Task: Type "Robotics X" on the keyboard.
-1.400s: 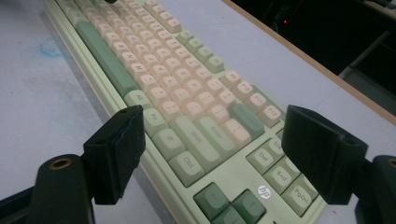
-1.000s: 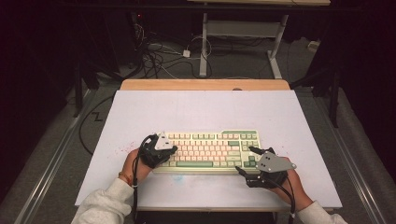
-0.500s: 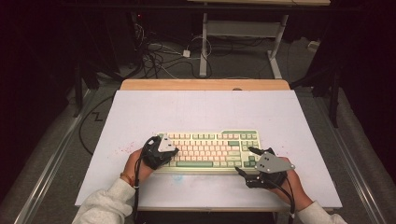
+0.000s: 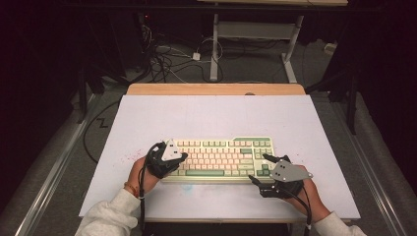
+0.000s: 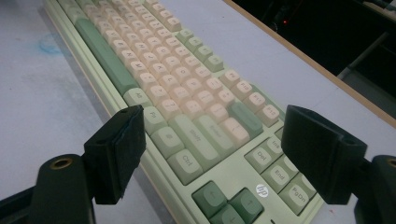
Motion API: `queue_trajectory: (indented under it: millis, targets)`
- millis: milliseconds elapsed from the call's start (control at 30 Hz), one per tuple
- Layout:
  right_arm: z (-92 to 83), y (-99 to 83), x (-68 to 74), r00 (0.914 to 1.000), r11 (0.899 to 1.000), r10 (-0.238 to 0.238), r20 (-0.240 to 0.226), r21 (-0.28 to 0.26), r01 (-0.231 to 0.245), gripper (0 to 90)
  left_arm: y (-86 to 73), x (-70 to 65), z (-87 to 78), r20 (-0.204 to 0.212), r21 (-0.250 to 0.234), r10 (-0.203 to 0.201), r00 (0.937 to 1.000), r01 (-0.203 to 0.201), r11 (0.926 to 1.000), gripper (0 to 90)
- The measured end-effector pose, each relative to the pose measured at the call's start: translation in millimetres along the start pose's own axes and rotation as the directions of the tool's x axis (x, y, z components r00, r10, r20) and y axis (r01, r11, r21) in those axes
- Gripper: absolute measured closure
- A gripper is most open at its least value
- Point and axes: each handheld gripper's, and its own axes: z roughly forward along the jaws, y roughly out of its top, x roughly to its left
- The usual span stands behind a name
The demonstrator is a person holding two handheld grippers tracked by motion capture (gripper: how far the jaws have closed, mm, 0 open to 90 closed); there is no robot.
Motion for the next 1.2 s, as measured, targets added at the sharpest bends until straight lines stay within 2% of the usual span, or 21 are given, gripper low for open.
queue_trajectory:
  millis: [267,433,600,667,733,800,967,1033,1100,1200]
  targets:
    - [0.1,0.1,-0.1,1.0000,1.000,0.004,-0.002,0.001,-0.004,22.7,-0.5,-1.2,-4.5,-0.017,-0.028,0.013,0.9998,-0.014,0.9995,83.6]
    - [0.4,-0.1,-0.2,0.9999,1.000,0.009,-0.004,0.002,-0.009,22.6,-0.5,-3.2,-5.5,-0.031,-0.041,0.031,0.9990,-0.032,0.9986,76.0]
    - [-0.5,-0.2,-1.3,0.9998,1.000,0.019,-0.004,-0.003,-0.019,22.6,-0.1,-4.0,-6.2,-0.044,-0.049,0.037,0.9983,-0.039,0.9980,55.7]
    - [-0.4,-0.1,-1.4,0.9999,1.000,0.016,-0.005,-0.003,-0.016,22.6,-0.1,-4.0,-6.8,-0.029,-0.068,0.036,0.9989,-0.038,0.9970,49.9]
    - [-0.3,-0.1,-1.2,0.9999,1.000,0.015,-0.005,-0.003,-0.015,22.6,0.3,-5.4,-6.3,-0.043,-0.068,0.040,0.9983,-0.043,0.9967,40.2]
    - [-0.2,-0.1,-1.4,0.9999,1.000,0.015,-0.006,-0.003,-0.015,22.6,-0.1,-6.2,-6.0,-0.040,-0.073,0.043,0.9983,-0.046,0.9963,37.9]
    - [-0.4,0.1,-1.6,0.9998,1.000,0.018,-0.008,-0.005,-0.018,22.6,-0.4,-8.6,-6.8,-0.068,-0.095,0.040,0.9968,-0.047,0.9944,30.2]
    - [-0.4,0.0,-1.8,0.9998,1.000,0.020,-0.007,-0.004,-0.020,22.6,-0.2,-10.5,-7.0,-0.076,-0.095,0.056,0.9956,-0.063,0.9935,29.0]
    - [-0.5,-0.2,-2.0,0.9997,1.000,0.021,-0.007,-0.004,-0.021,22.6,-0.6,-14.0,-7.3,-0.117,-0.106,0.056,0.9916,-0.069,0.9920,18.0]
    - [-0.8,-0.3,-2.6,0.9996,1.000,0.027,-0.006,-0.005,-0.028,22.7,-1.3,-15.7,-9.9,-0.121,-0.140,0.047,0.9915,-0.064,0.9881,16.4]
